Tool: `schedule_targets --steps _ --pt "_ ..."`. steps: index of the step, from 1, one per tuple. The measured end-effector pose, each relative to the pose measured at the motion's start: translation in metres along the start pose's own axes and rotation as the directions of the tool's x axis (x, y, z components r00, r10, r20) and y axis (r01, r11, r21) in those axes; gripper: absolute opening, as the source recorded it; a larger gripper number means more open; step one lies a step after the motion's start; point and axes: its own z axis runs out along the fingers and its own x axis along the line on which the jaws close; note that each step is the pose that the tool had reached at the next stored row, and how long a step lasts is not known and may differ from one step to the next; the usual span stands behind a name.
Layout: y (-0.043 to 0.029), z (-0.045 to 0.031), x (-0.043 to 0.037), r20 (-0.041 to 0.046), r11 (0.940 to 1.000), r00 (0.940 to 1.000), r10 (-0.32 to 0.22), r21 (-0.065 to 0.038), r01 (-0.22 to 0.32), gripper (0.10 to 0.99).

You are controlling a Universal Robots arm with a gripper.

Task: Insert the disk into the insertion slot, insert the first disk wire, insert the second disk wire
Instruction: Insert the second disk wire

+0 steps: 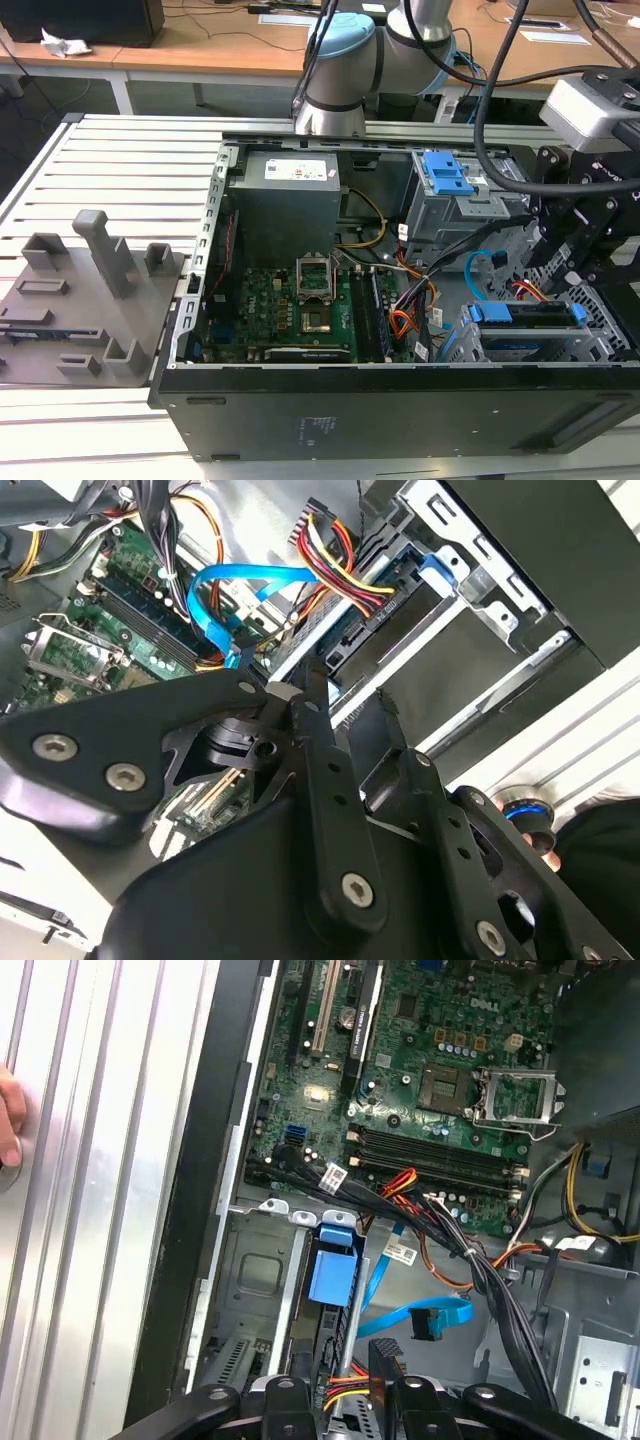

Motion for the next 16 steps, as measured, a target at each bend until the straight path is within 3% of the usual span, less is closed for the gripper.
schedule_targets --steps 3,5,8,13,16 --pt "-0.0007 0.0000 -0.0045 -0.0001 1.0000 1.0000 0.000 0.000 0.000 0.361" --pt "-0.0028 0.0001 -0.0169 -0.0001 1.0000 1.0000 0.000 0.000 0.000 0.361" --pt "-0.0041 0.0001 -0.0249 -0.0001 1.0000 1.0000 0.000 0.000 0.000 0.361" --pt "-0.0031 0.0027 -0.0305 0.0000 1.0000 1.0000 -0.001 0.000 0.001 0.361" --pt "0.0082 0.0077 -0.0366 -0.0001 1.0000 1.0000 -0.001 0.000 0.001 0.361"
